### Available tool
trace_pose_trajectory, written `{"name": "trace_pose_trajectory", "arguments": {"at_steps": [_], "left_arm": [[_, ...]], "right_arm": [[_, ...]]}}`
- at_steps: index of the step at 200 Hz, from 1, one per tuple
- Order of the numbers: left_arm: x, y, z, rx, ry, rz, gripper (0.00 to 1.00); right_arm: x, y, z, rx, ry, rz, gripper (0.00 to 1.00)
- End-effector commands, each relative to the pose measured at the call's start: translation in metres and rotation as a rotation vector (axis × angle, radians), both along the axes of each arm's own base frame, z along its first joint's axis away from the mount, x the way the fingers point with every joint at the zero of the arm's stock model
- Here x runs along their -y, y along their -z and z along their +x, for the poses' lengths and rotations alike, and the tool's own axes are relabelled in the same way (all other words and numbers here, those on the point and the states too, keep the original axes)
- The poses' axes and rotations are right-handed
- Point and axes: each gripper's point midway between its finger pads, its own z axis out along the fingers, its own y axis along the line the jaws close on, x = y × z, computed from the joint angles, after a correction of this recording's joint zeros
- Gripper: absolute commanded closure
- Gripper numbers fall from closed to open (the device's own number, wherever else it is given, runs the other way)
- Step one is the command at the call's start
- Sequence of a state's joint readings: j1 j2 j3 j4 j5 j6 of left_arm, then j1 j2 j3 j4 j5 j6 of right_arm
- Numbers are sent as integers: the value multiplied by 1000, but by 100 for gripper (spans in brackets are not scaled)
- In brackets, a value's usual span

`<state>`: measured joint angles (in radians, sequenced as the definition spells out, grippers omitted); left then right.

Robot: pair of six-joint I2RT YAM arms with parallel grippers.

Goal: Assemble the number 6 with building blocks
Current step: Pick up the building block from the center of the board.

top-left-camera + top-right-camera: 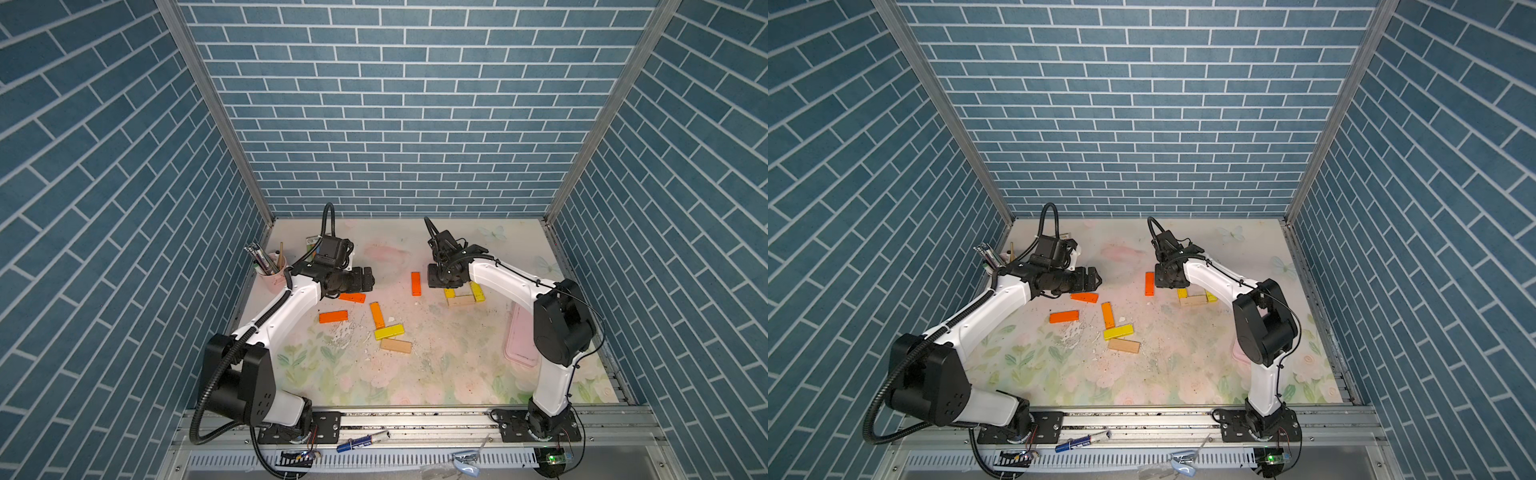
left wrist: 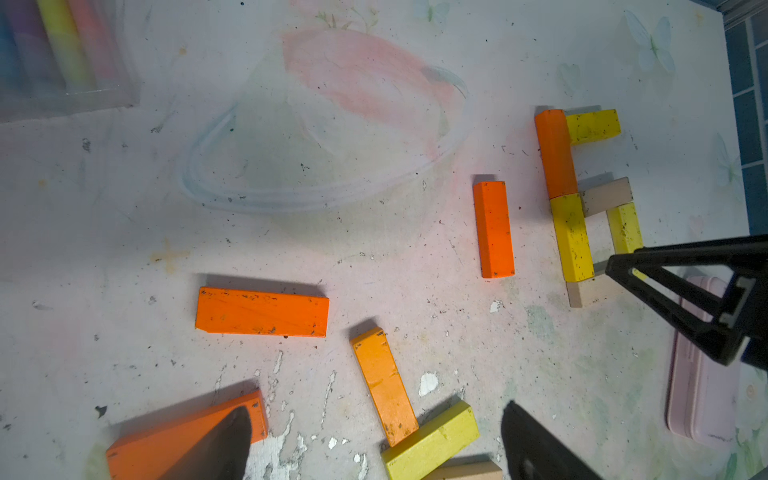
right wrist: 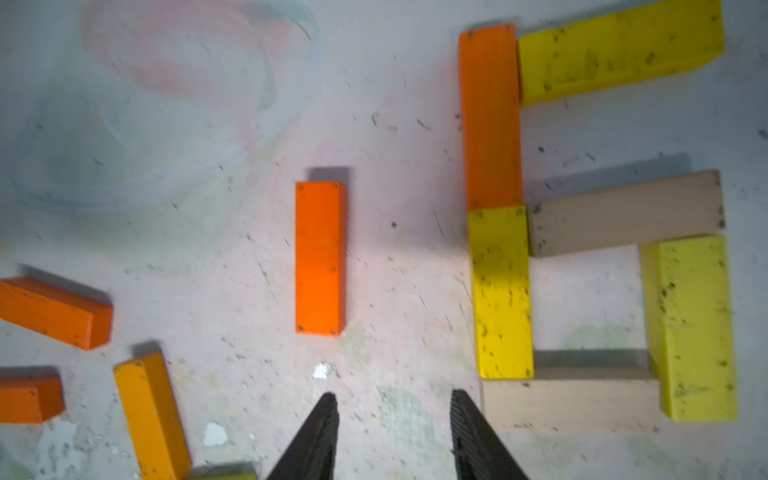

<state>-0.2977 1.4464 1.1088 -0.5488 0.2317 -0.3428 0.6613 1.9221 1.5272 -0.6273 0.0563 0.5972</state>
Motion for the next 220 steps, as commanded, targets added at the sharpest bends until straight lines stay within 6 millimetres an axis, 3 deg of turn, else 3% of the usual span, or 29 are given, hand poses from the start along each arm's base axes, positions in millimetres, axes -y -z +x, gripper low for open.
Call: {"name": "trace_pose_trajectory", "arguments": {"at_steps": [1, 51, 73, 80, 126, 174, 220], "left_arm": [[-14, -13, 5, 46, -46, 44, 5], [-26, -14, 8, 52, -88, 57, 5], [-27, -13, 8, 50, -89, 62, 5], [-27, -13, 8, 50, -90, 64, 5], [-26, -12, 8, 47, -88, 57, 5], [-27, -16, 8, 56, -93, 54, 5], [-32, -20, 9, 67, -109, 44, 5]], "right_arm": [[-5, 21, 3, -49, -9, -54, 46], [-26, 37, 20, -61, -26, -88, 41], [-33, 40, 23, -61, -34, -87, 41], [-34, 56, 23, -87, -35, -105, 41], [-48, 64, 25, -91, -47, -120, 42], [-54, 79, 29, -108, -8, -128, 48], [-76, 81, 35, -107, 29, -53, 64]]}}
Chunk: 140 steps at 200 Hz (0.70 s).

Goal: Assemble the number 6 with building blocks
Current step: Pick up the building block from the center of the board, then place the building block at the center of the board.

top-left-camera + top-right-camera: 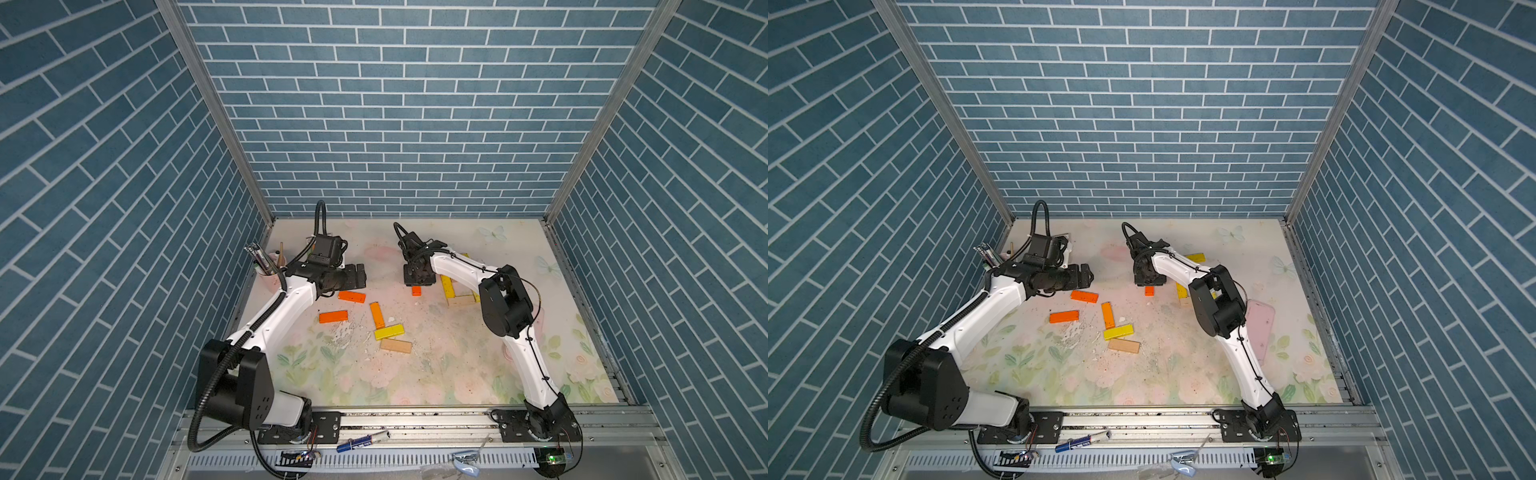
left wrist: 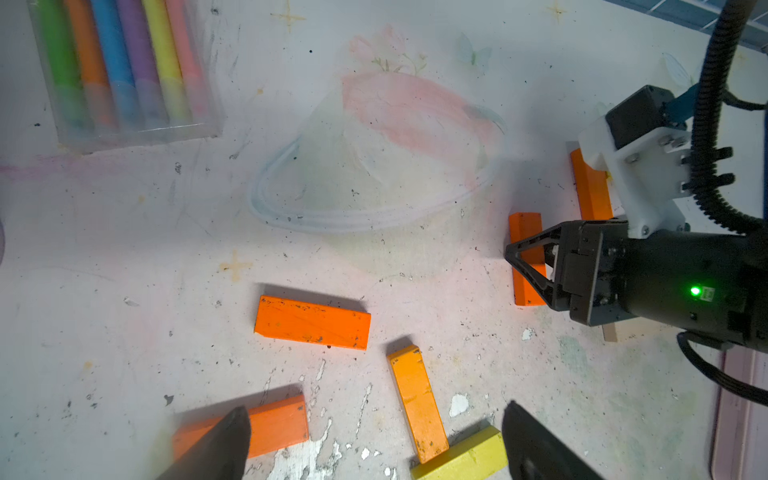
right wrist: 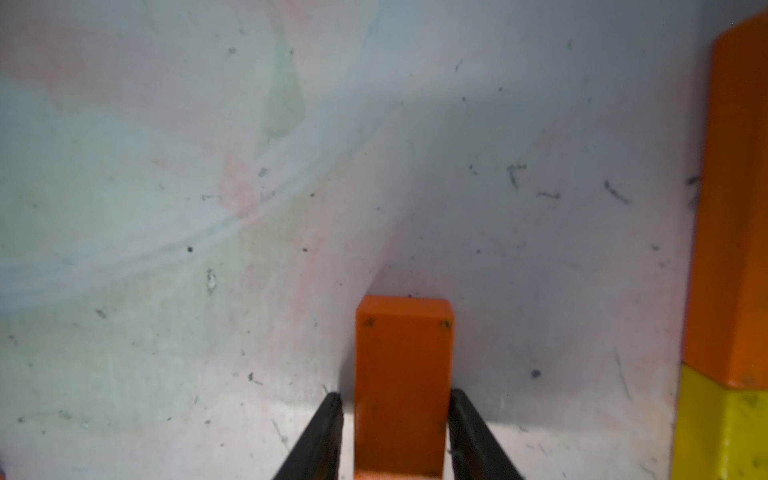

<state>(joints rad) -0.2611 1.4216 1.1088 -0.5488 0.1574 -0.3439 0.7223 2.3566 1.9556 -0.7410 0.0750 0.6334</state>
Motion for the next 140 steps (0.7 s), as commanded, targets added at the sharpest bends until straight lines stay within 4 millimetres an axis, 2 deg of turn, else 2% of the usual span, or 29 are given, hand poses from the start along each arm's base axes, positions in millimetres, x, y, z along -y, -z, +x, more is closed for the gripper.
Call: {"name": "trace_pose_trajectory", "arguments": {"at_steps": [1, 34, 69, 102, 140], "left_arm": [[-6, -12, 1, 27, -28, -6, 5], [-11, -15, 2, 37, -43, -7, 5], [-17, -13, 3, 34, -64, -4, 5], [-20, -10, 4, 25, -73, 5, 5], [-23, -8, 4, 20, -79, 13, 5]], "right_arm": [[-12, 7, 0, -17, 52, 23, 64], [-46, 5, 4, -6, 52, 115, 69], [-73, 8, 10, -4, 88, 193, 70], [-89, 9, 16, 0, 77, 213, 71], [-99, 11, 13, -8, 53, 230, 71]]}}
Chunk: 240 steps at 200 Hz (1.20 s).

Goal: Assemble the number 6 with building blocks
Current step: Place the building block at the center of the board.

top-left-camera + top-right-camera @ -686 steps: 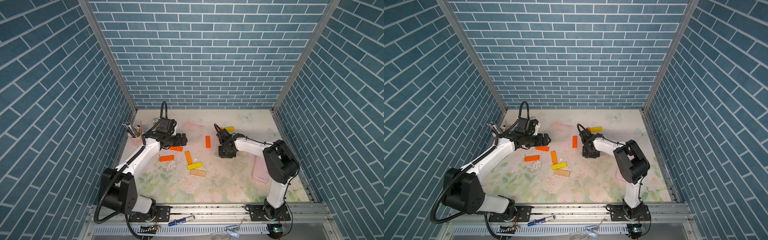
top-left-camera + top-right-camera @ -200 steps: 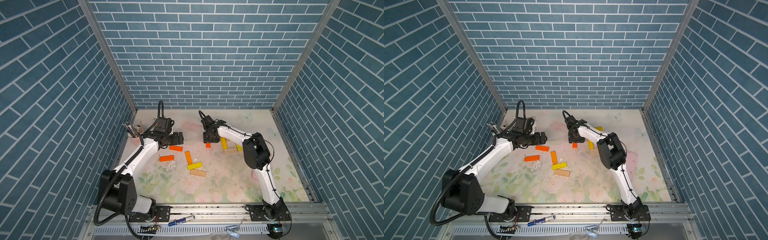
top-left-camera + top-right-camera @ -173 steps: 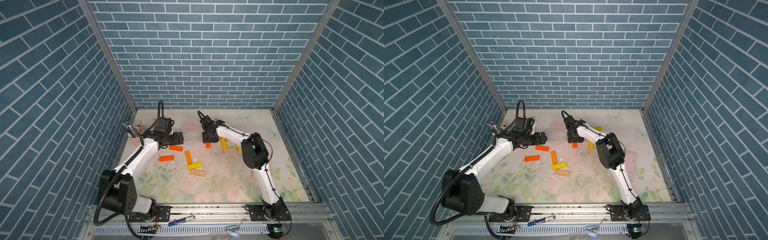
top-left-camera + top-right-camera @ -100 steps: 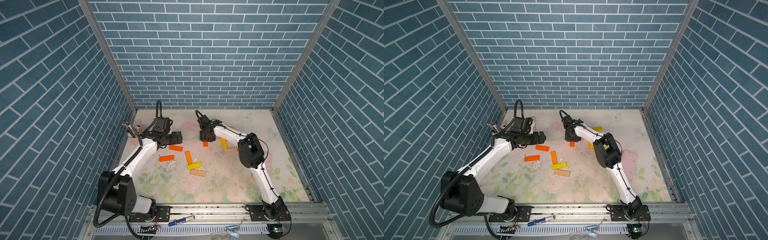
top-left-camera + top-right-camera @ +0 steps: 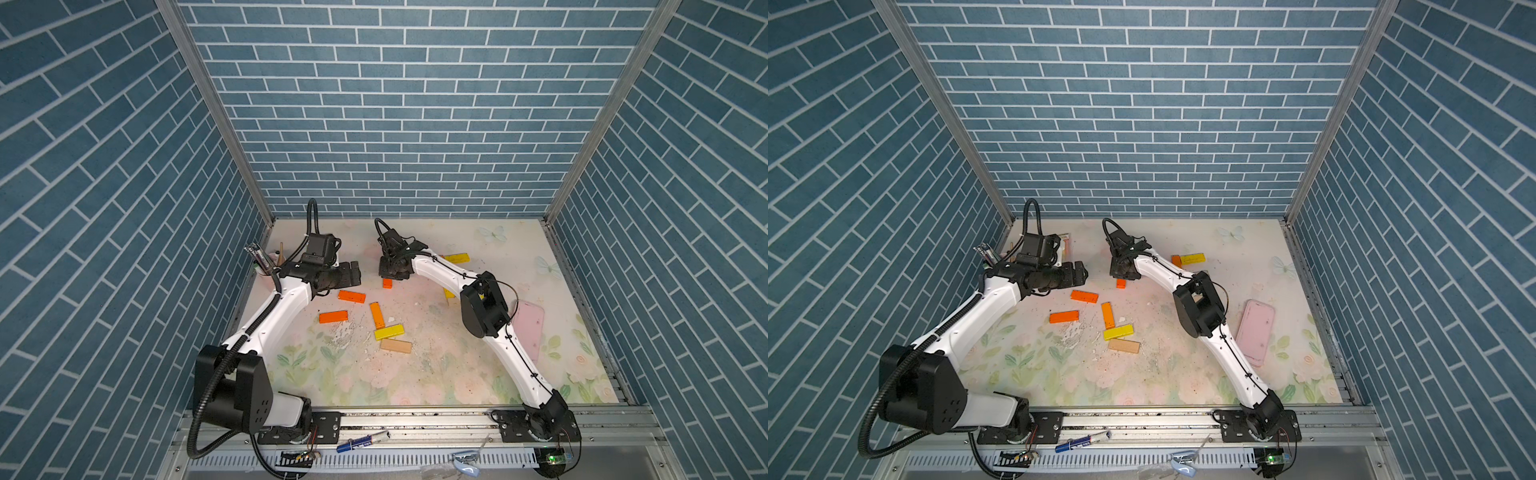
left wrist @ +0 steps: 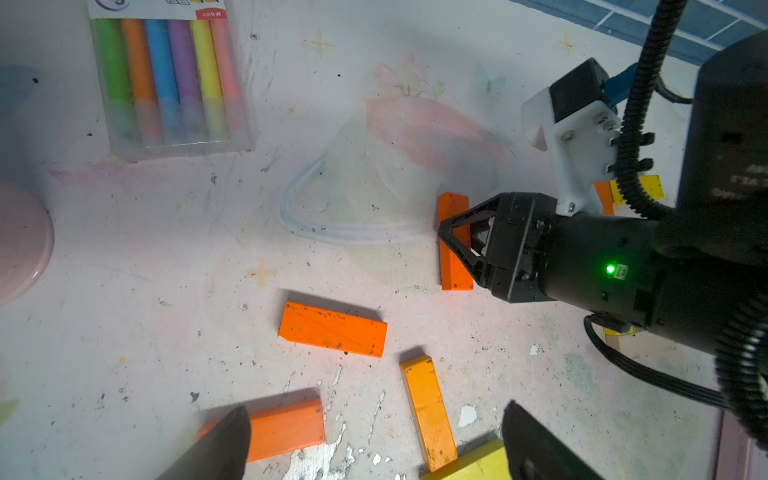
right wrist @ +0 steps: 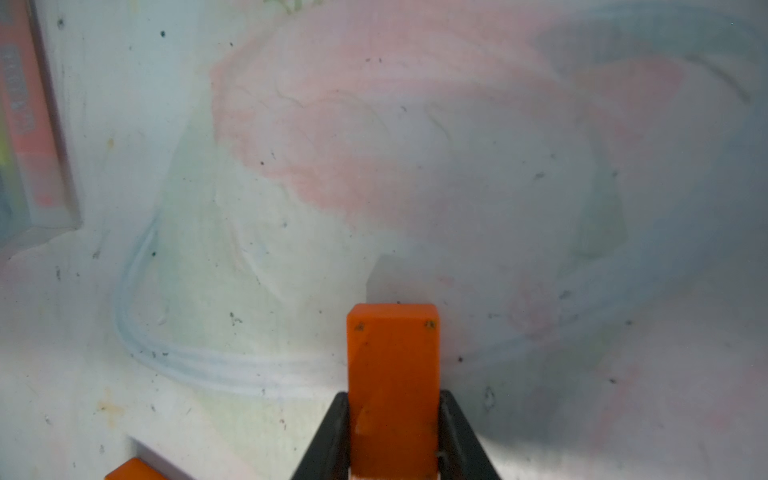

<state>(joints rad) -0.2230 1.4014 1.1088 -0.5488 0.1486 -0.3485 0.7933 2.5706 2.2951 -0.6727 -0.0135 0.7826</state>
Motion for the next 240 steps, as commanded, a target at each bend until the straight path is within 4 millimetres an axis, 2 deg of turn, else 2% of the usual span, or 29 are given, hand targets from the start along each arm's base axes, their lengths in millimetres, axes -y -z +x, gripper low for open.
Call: {"name": "trace_pose_trajectory", "arguments": {"at_steps": [1, 37, 64, 97, 130, 146, 154, 158, 172, 203, 240], "left_arm": [[-8, -1, 1, 1, -32, 14, 5], [-10, 1, 1, -6, -40, 23, 5], [-12, 3, 2, -11, -42, 33, 5], [-15, 5, 1, -16, -49, 47, 5], [-17, 8, 1, -29, -55, 60, 5], [-17, 13, 1, -45, -61, 62, 5], [-17, 16, 1, -56, -65, 62, 5], [-17, 18, 1, -62, -67, 62, 5], [-15, 25, 0, -87, -66, 52, 6], [-8, 49, -2, -163, -86, 12, 9], [10, 83, -8, -307, -125, -83, 19]], "right_arm": [[-2, 19, -9, -57, 18, -9, 71], [-8, 16, -10, -61, 2, 16, 68], [-17, -1, -7, -47, -9, 60, 62], [-23, -41, 2, 7, -7, 121, 48], [-13, -104, 12, 113, 0, 212, 46], [4, -132, 12, 181, 6, 250, 46], [16, -138, 10, 206, 9, 260, 46], [22, -153, 8, 233, 8, 276, 46], [49, -162, -2, 286, 12, 258, 46], [111, -166, -37, 374, -33, 153, 46], [183, -154, -81, 429, -57, 6, 47]]}}
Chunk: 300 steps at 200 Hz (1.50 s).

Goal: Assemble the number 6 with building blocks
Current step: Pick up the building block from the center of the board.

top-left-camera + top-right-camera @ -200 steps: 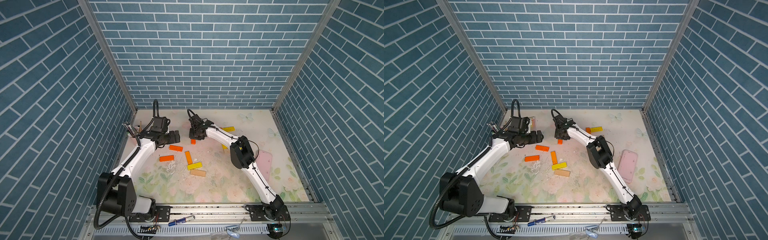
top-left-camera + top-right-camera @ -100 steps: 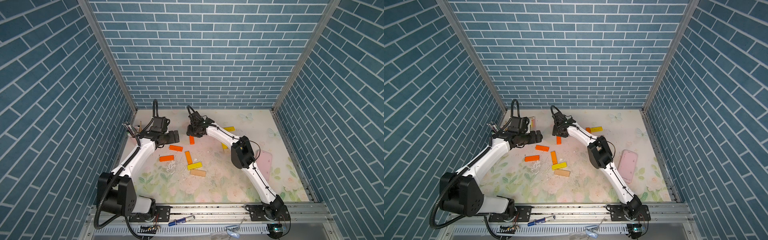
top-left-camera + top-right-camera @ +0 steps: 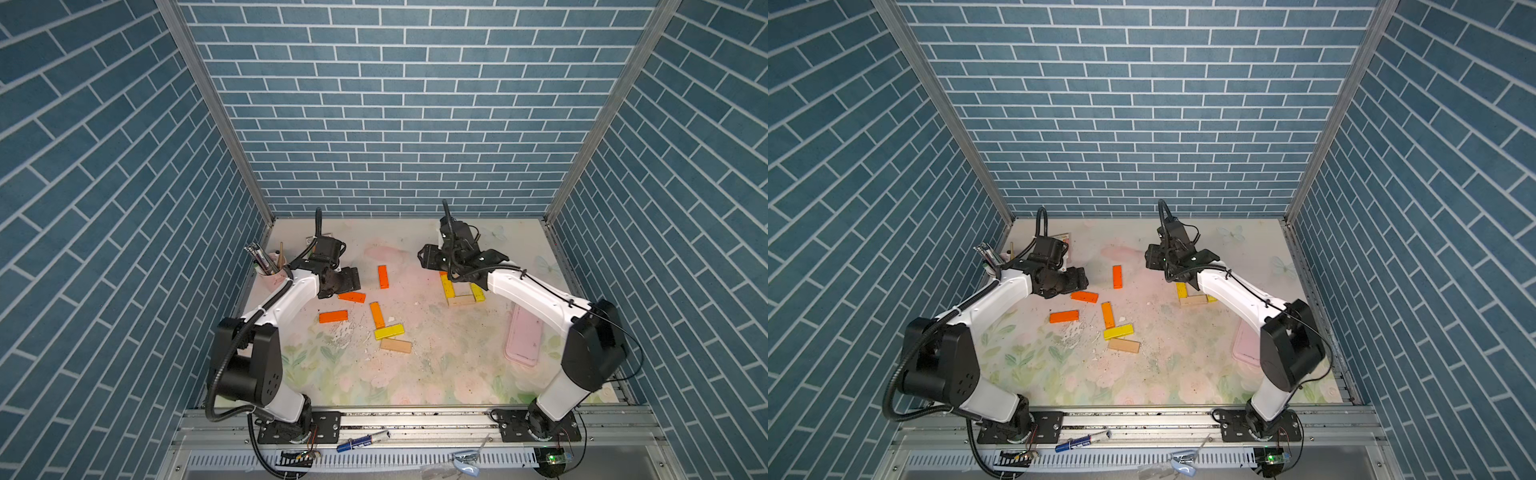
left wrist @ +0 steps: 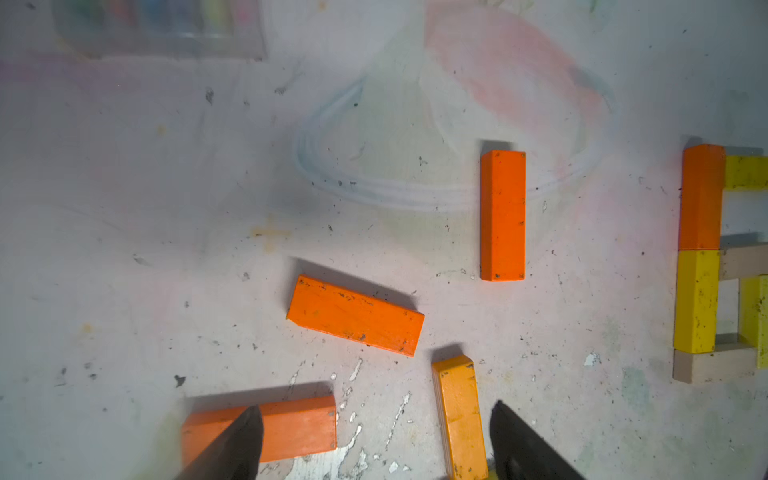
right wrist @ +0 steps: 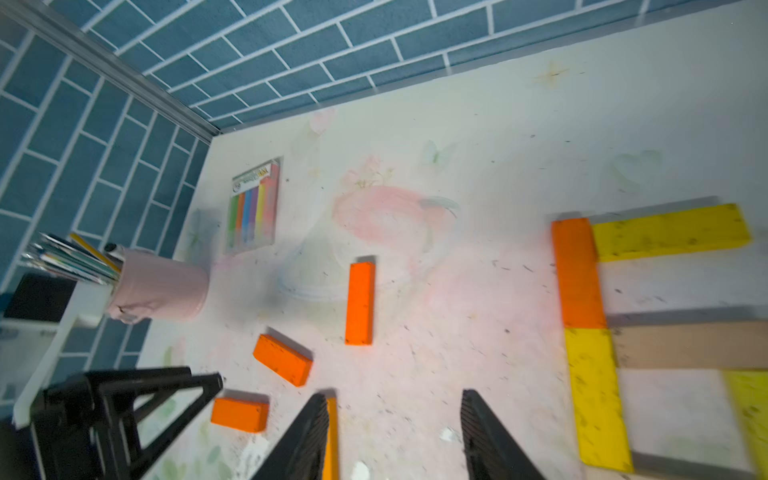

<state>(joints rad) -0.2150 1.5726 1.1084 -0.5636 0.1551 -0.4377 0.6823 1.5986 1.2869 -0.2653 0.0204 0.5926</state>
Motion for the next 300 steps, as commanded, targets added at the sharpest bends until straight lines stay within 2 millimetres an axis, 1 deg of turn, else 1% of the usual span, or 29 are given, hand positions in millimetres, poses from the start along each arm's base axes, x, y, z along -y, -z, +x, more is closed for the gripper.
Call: {"name": "trace_pose_trajectory", "arguments": {"at_steps": [1, 15, 28, 55, 68, 79, 116, 155, 166, 203, 219, 234, 264, 300], "left_arm": [[12, 20, -9, -107, -54, -74, 20], [15, 28, -10, -138, -78, -86, 24], [16, 36, -9, -162, -113, -92, 28], [16, 48, -6, -185, -204, -93, 32], [15, 53, -4, -193, -259, -82, 36], [14, 56, -4, -202, -300, -66, 36], [10, 66, -4, -209, -439, -25, 34], [7, 70, 2, -182, -577, -33, 32], [6, 70, 4, -180, -642, -47, 32], [5, 63, 16, -144, -715, -57, 31], [5, 63, 21, -142, -742, -60, 31], [6, 68, 22, -158, -765, -55, 32], [7, 81, 17, -212, -825, -43, 35], [1, 87, 9, -230, -841, 4, 38]], "right_arm": [[37, 17, -18, 59, -14, -135, 47], [57, 26, -31, 58, -7, -149, 47], [69, 33, -41, 64, -3, -156, 47], [79, 55, -53, 60, -12, -172, 48], [80, 63, -56, 55, -22, -185, 48], [81, 69, -57, 55, -31, -190, 48], [77, 75, -58, 92, -74, -192, 48], [79, 85, -57, 104, -86, -225, 48], [78, 87, -58, 104, -89, -221, 48], [78, 93, -61, 96, -96, -214, 48], [79, 94, -61, 92, -92, -217, 48], [80, 95, -61, 90, -90, -218, 48], [81, 94, -61, 91, -85, -221, 49], [82, 93, -62, 91, -82, -225, 49]]}}
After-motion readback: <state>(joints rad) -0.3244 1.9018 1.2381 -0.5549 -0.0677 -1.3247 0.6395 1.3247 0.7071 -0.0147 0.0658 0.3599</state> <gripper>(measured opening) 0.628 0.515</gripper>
